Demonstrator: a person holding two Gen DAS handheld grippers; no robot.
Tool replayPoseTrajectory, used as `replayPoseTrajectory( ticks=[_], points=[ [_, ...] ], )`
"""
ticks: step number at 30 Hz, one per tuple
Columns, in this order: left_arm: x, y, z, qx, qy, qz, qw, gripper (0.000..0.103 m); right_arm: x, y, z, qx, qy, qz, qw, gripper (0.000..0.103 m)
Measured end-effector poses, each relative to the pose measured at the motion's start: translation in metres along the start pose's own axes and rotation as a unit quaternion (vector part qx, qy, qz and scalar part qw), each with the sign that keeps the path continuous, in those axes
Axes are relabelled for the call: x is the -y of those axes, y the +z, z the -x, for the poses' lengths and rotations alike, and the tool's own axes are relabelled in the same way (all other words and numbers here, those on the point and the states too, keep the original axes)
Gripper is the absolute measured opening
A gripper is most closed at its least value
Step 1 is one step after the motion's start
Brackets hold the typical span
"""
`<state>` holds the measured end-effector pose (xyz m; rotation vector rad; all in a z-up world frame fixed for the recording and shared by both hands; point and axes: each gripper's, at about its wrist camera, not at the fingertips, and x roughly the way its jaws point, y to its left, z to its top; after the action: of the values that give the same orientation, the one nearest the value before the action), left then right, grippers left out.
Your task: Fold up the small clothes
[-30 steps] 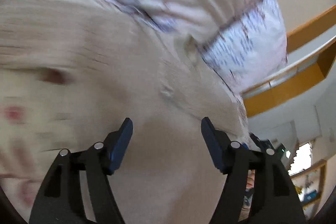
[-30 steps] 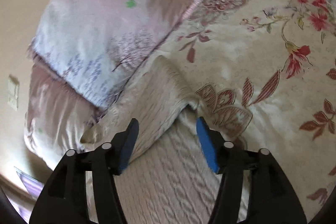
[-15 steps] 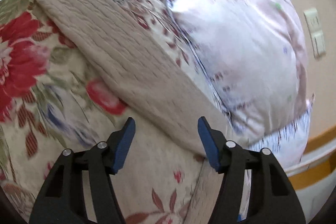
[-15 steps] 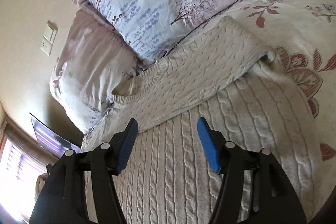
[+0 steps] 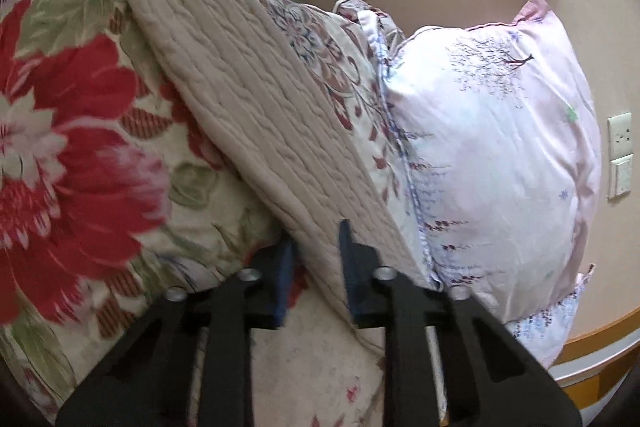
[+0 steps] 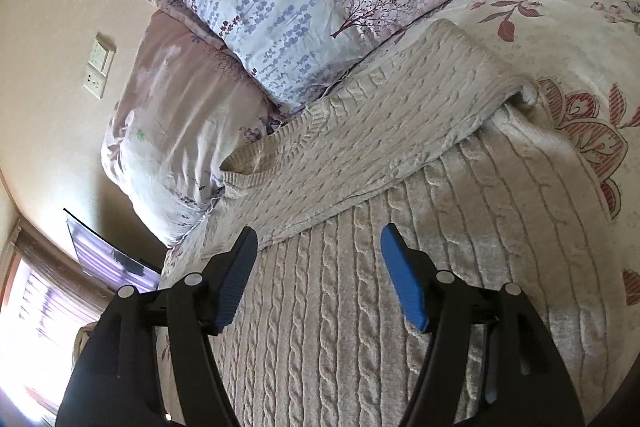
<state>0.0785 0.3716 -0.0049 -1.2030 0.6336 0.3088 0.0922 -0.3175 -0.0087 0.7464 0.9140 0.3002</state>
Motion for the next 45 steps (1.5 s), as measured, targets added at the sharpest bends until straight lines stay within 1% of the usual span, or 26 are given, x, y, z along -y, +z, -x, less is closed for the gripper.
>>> replayPoseTrajectory(
  ticks=[2, 4, 8, 10, 11, 14, 17, 20, 21, 23, 24, 26, 27, 29, 30, 31, 32, 33, 34, 36, 38, 39, 41, 42, 44, 45],
  points=[
    [0.002, -0.001, 0.000, -0.002, -0.003, -0.006, 1.0000, 0.006, 0.000, 0.000, 0.000, 0.001, 0.003, 0.000, 1.000, 0.067],
    [0.010, -0.002, 0.004, 0.008, -0.013, -0.015, 0.9998, 0.006, 0.001, -0.001, 0.000, 0.001, 0.006, 0.001, 1.000, 0.067],
    [0.046, -0.010, 0.017, 0.016, -0.074, -0.050, 0.9958, 0.005, 0.001, -0.001, -0.001, 0.000, 0.007, 0.002, 1.000, 0.068],
    [0.073, -0.020, 0.020, 0.011, -0.107, -0.077, 0.9913, 0.005, 0.001, -0.001, -0.001, 0.001, 0.008, 0.002, 1.000, 0.068],
    [0.092, -0.030, 0.020, 0.006, -0.125, -0.099, 0.9872, 0.005, 0.001, -0.002, -0.001, 0.002, 0.010, 0.002, 1.000, 0.068],
    [0.135, -0.058, 0.015, -0.013, -0.159, -0.147, 0.9762, 0.005, 0.002, -0.002, -0.001, 0.003, 0.013, 0.002, 1.000, 0.068],
    [0.177, -0.101, -0.001, -0.052, -0.185, -0.203, 0.9603, 0.005, 0.002, -0.002, -0.001, 0.004, 0.013, 0.001, 1.000, 0.068],
    [0.213, -0.158, -0.029, -0.109, -0.202, -0.256, 0.9391, 0.005, 0.002, -0.002, -0.002, 0.004, 0.005, 0.000, 1.000, 0.068],
    [0.223, -0.185, -0.041, -0.133, -0.201, -0.277, 0.9300, 0.005, 0.001, -0.002, -0.003, 0.002, -0.003, 0.001, 1.000, 0.068],
    [0.234, -0.223, -0.061, -0.177, -0.194, -0.300, 0.9170, 0.005, -0.001, -0.003, -0.004, -0.003, -0.011, 0.005, 1.000, 0.068],
    [0.237, -0.247, -0.077, -0.210, -0.185, -0.316, 0.9067, 0.005, -0.003, -0.003, -0.004, -0.006, -0.013, 0.008, 1.000, 0.068],
    [0.237, -0.277, -0.098, -0.251, -0.160, -0.340, 0.8920, 0.006, -0.008, -0.002, -0.003, -0.015, -0.024, 0.019, 0.999, 0.068],
    [0.233, -0.290, -0.109, -0.275, -0.140, -0.348, 0.8851, 0.007, -0.011, -0.001, -0.003, -0.018, -0.028, 0.025, 0.999, 0.068],
    [0.223, -0.293, -0.111, -0.293, -0.138, -0.344, 0.8814, 0.011, -0.020, 0.002, 0.001, -0.024, -0.043, 0.050, 0.998, 0.068],
    [0.217, -0.290, -0.107, -0.293, -0.141, -0.341, 0.8817, 0.016, -0.025, 0.005, 0.002, -0.026, -0.048, 0.063, 0.996, 0.068],
    [0.212, -0.284, -0.102, -0.288, -0.144, -0.339, 0.8837, 0.025, -0.033, 0.008, 0.003, -0.029, -0.051, 0.083, 0.995, 0.068],
    [0.206, -0.277, -0.095, -0.278, -0.147, -0.337, 0.8873, 0.028, -0.042, 0.010, 0.002, -0.032, -0.052, 0.104, 0.993, 0.068],
    [0.198, -0.265, -0.085, -0.257, -0.147, -0.338, 0.8936, 0.031, -0.052, 0.012, 0.000, -0.036, -0.052, 0.128, 0.990, 0.068],
    [0.194, -0.260, -0.080, -0.243, -0.144, -0.339, 0.8975, 0.031, -0.068, 0.012, -0.004, -0.040, -0.051, 0.166, 0.984, 0.068],
    [0.181, -0.241, -0.069, -0.212, -0.127, -0.336, 0.9091, 0.031, -0.097, 0.007, -0.016, -0.050, -0.047, 0.234, 0.970, 0.067],
    [0.167, -0.228, -0.063, -0.198, -0.115, -0.326, 0.9173, 0.031, -0.134, -0.006, -0.034, -0.063, -0.027, 0.317, 0.946, 0.067],
    [0.159, -0.221, -0.063, -0.191, -0.106, -0.318, 0.9224, 0.031, -0.145, -0.012, -0.040, -0.065, -0.022, 0.343, 0.937, 0.065],
    [0.143, -0.208, -0.063, -0.181, -0.092, -0.302, 0.9314, 0.031, -0.174, -0.027, -0.060, -0.073, -0.010, 0.410, 0.909, 0.060],
    [0.137, -0.203, -0.062, -0.177, -0.086, -0.298, 0.9340, 0.031, -0.188, -0.037, -0.076, -0.080, -0.006, 0.445, 0.892, 0.056],
    [0.128, -0.195, -0.062, -0.165, -0.071, -0.295, 0.9385, 0.031, -0.205, -0.049, -0.102, -0.098, -0.003, 0.479, 0.872, 0.047],
    [0.124, -0.193, -0.062, -0.162, -0.066, -0.294, 0.9396, 0.031, -0.208, -0.053, -0.110, -0.105, -0.004, 0.485, 0.868, 0.041]
  ],
)
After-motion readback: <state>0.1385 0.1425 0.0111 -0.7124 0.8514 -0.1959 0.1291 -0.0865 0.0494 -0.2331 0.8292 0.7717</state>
